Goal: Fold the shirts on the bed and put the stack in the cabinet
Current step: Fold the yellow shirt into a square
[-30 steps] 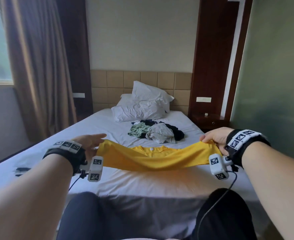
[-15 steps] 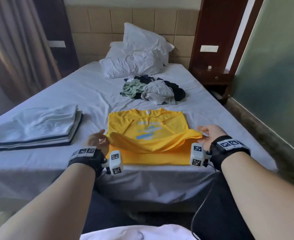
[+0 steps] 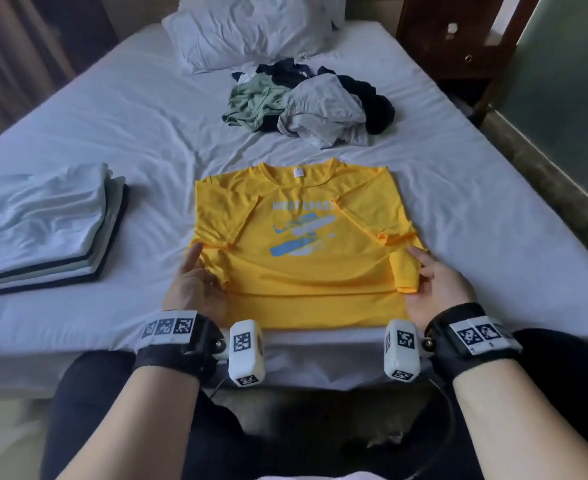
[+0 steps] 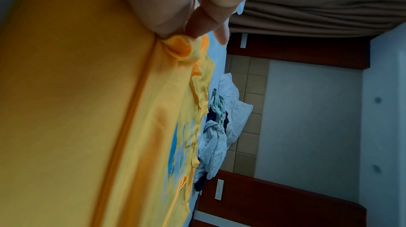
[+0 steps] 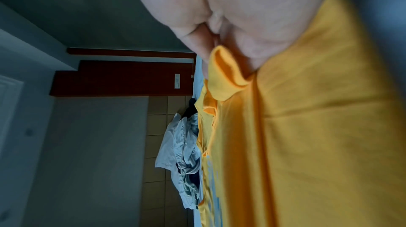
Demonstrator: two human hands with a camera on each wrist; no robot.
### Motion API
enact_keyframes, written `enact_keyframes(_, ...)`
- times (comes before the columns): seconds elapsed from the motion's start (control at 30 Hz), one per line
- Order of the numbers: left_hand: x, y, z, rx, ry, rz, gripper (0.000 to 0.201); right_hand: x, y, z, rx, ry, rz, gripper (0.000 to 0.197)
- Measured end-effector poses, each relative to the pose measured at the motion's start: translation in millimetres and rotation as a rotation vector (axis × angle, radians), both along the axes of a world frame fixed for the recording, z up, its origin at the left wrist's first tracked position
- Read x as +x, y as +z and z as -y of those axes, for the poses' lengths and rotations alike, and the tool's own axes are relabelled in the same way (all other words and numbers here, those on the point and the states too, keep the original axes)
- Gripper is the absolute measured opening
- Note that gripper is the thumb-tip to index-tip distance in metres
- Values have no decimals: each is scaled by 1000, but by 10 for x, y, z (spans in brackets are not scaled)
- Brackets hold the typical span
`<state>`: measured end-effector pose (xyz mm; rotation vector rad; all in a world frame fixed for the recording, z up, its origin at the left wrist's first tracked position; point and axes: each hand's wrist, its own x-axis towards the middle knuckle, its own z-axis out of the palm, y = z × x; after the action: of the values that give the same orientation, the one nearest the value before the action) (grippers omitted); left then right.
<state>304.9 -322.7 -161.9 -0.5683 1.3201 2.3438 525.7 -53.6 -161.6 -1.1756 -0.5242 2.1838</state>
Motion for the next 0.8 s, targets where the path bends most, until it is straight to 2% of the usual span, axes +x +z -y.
enact_keyframes(0.03, -47, -35, -44, -38, 20, 20, 57, -3, -64, -37, -40, -11, -54, 51)
enact_keyframes(0.1, -69, -71, -84, -116, -6, -19, 57, -15, -207, -114, -36, -28, -112, 52)
enact_keyframes(0.17, -32, -48, -66, -210, -60, -77, 59, -19, -184, -124, 81, -64, 3, 47)
enact_keyframes(0.2, -1, -29, -62, -222, -68, -85, 61, -4, -167, -116, 128, -18, 58, 54)
enact_keyframes(0.23, 9, -82, -32, -326, -121, -176, 61, 13, -151, -99, 161, 38, 83, 59)
enact_keyframes(0.33, 44, -87, -31, -428, -169, -276, 57, 45, -88, -19, 263, 81, 66, 59)
enact_keyframes(0.43, 28, -55, -36, -529, -211, -342, 52, 60, -63, 42, 253, 59, -13, 51)
enact_keyframes(0.53, -14, -7, -6, -640, -289, -394, 50, 59, -46, 74, 255, 47, -44, 53)
enact_keyframes(0.67, -63, 44, 76, -894, -464, -567, 51, 71, -27, 130, 375, 78, -28, 62)
enact_keyframes(0.8, -47, 196, 106, -1073, -604, -720, 42, 74, -76, 168, 487, 152, -6, 50)
